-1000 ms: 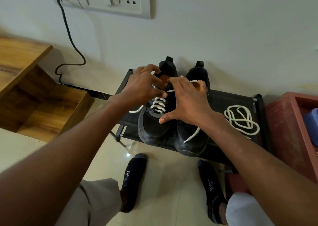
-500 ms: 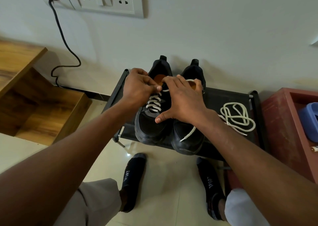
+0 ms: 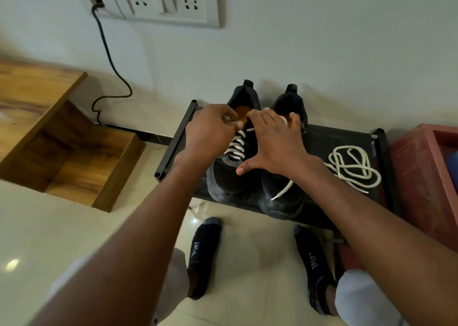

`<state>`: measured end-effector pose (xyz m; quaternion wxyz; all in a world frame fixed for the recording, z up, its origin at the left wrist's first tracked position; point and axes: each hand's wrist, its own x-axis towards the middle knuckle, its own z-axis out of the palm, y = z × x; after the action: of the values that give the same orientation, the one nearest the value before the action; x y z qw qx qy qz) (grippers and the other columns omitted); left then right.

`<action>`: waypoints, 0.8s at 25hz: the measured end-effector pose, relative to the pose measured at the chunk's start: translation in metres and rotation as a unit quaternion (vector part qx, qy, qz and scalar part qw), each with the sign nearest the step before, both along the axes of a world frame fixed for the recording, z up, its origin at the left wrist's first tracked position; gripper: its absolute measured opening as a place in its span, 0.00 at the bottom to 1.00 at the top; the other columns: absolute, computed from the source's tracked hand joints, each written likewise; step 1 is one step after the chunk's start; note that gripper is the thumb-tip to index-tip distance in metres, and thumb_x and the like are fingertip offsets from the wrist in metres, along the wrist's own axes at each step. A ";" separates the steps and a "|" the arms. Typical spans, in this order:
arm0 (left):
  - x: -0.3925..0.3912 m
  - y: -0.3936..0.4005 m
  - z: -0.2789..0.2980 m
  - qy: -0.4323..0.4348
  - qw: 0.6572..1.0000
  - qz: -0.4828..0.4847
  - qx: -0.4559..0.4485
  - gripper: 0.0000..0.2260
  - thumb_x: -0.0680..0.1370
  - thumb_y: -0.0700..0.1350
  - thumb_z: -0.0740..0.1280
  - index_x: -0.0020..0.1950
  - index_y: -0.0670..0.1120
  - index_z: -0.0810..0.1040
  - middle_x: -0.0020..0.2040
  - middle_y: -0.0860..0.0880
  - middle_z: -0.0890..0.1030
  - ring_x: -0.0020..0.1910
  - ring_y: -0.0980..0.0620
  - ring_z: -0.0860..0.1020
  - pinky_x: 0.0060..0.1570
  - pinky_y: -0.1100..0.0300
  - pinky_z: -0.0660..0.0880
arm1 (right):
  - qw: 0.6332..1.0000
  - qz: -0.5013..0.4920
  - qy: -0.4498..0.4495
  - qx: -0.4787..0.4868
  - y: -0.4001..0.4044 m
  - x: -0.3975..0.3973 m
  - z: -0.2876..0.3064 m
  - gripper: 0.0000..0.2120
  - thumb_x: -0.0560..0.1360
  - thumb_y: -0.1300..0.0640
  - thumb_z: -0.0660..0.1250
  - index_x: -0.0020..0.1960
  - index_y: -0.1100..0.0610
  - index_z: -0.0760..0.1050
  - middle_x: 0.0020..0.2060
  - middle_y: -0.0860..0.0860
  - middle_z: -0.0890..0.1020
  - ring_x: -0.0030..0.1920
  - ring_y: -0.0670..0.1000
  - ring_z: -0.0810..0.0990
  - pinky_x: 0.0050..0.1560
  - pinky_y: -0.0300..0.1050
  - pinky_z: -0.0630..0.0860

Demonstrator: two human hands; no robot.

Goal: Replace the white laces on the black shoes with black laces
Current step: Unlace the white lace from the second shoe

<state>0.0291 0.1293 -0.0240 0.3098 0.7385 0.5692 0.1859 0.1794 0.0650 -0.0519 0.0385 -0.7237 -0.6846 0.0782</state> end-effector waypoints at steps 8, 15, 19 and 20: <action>0.003 -0.017 -0.023 0.078 0.988 0.047 0.123 0.05 0.79 0.53 0.73 0.51 0.54 0.84 0.51 0.52 0.82 0.51 0.48 0.81 0.58 0.44 0.74 | 1.000 0.000 0.004 0.000 0.000 0.003 -0.004 0.61 0.58 0.24 0.77 0.81 0.48 0.56 0.81 0.47 0.62 0.83 0.53 0.55 0.78 0.69 0.48; 0.009 0.014 -0.001 0.069 0.997 -0.017 0.027 0.08 0.77 0.53 0.75 0.43 0.50 0.85 0.48 0.50 0.82 0.46 0.49 0.81 0.55 0.45 0.77 | 1.000 0.000 0.001 -0.002 0.000 0.002 -0.005 0.63 0.58 0.24 0.77 0.81 0.50 0.56 0.81 0.49 0.62 0.83 0.54 0.57 0.77 0.71 0.48; 0.012 0.014 0.004 -0.215 0.939 0.160 -0.213 0.08 0.79 0.41 0.73 0.41 0.41 0.83 0.42 0.43 0.84 0.47 0.44 0.85 0.55 0.45 0.83 | 1.000 -0.002 -0.004 -0.005 0.000 0.002 -0.002 0.64 0.57 0.25 0.78 0.82 0.49 0.54 0.81 0.49 0.62 0.83 0.53 0.57 0.77 0.73 0.45; 0.012 0.013 0.003 -0.249 0.916 0.198 -0.243 0.08 0.80 0.42 0.72 0.43 0.41 0.83 0.44 0.43 0.84 0.51 0.42 0.85 0.58 0.42 0.82 | 1.000 -0.003 -0.005 -0.004 0.000 0.002 -0.001 0.63 0.57 0.25 0.78 0.82 0.49 0.55 0.81 0.49 0.63 0.82 0.53 0.57 0.77 0.73 0.45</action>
<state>0.0407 0.1424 -0.0207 0.5685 0.4425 0.6359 0.2770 0.1810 0.0646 -0.0530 0.0326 -0.7264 -0.6821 0.0777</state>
